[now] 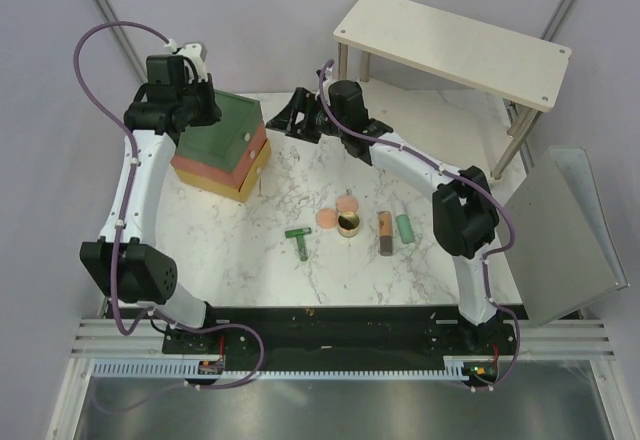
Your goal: Organize the makeup
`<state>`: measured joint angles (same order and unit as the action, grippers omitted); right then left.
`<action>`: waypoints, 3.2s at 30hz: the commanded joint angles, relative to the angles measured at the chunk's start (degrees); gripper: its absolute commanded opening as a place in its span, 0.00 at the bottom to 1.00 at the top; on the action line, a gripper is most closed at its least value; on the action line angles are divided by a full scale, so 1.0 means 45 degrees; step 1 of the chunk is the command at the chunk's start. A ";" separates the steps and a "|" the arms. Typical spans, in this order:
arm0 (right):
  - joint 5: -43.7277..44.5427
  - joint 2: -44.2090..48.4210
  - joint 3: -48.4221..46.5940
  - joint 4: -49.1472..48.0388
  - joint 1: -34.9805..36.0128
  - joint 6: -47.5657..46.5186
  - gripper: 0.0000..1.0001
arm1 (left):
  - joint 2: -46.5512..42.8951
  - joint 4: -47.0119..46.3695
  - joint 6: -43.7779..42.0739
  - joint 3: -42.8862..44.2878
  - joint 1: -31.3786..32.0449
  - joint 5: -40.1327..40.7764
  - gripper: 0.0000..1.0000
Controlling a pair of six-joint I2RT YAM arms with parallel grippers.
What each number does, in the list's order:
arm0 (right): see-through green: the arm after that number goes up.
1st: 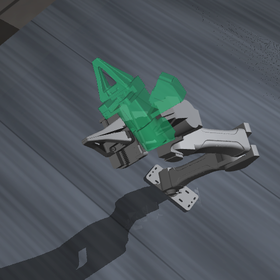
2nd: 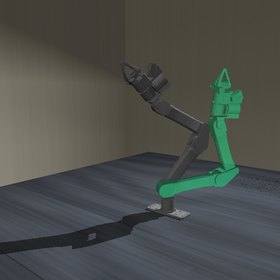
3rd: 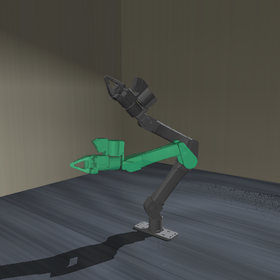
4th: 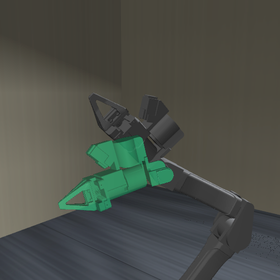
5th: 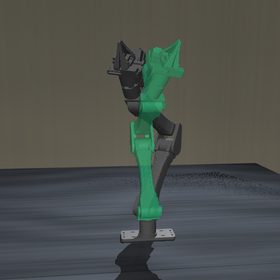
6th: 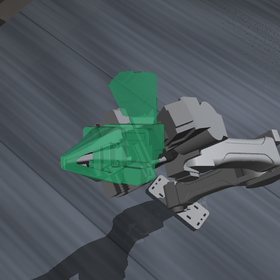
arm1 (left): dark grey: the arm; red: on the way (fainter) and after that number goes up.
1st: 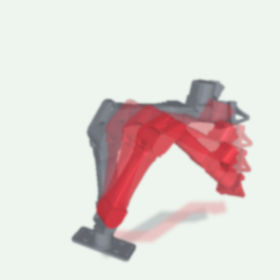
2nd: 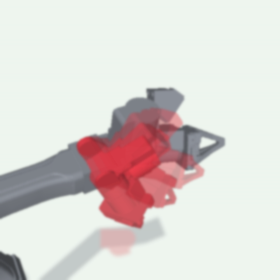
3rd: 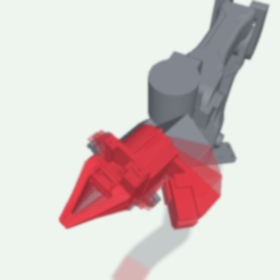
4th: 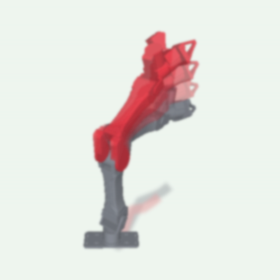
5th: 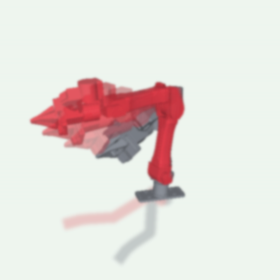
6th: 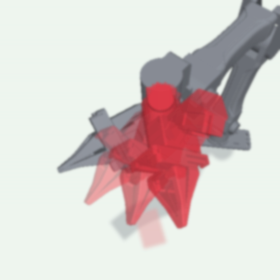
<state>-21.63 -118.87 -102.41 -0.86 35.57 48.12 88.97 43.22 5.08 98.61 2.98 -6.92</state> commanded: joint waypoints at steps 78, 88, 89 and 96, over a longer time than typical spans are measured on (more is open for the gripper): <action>-0.2635 -0.3548 0.0411 -0.7757 -0.0150 0.7335 0.00 | 0.1654 0.1372 0.1449 -0.0546 -0.1542 -0.1139 0.02; -0.3319 -0.1223 0.3789 -0.7446 -0.0854 0.5929 0.00 | 0.1772 0.1372 0.1351 -0.0584 -0.1542 -0.1139 0.02; -0.3319 -0.0951 0.3986 -0.7387 -0.0893 0.5832 0.00 | 0.1811 0.1352 0.1332 -0.0585 -0.1542 -0.1119 0.02; -0.2792 -0.0031 0.5375 -0.7329 -0.1108 0.5304 0.00 | 0.1870 0.1391 0.1390 -0.0624 -0.1542 -0.1295 0.02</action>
<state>-35.42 -122.17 -80.60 -35.94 31.38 76.20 95.33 46.83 10.48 96.44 -4.03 -12.40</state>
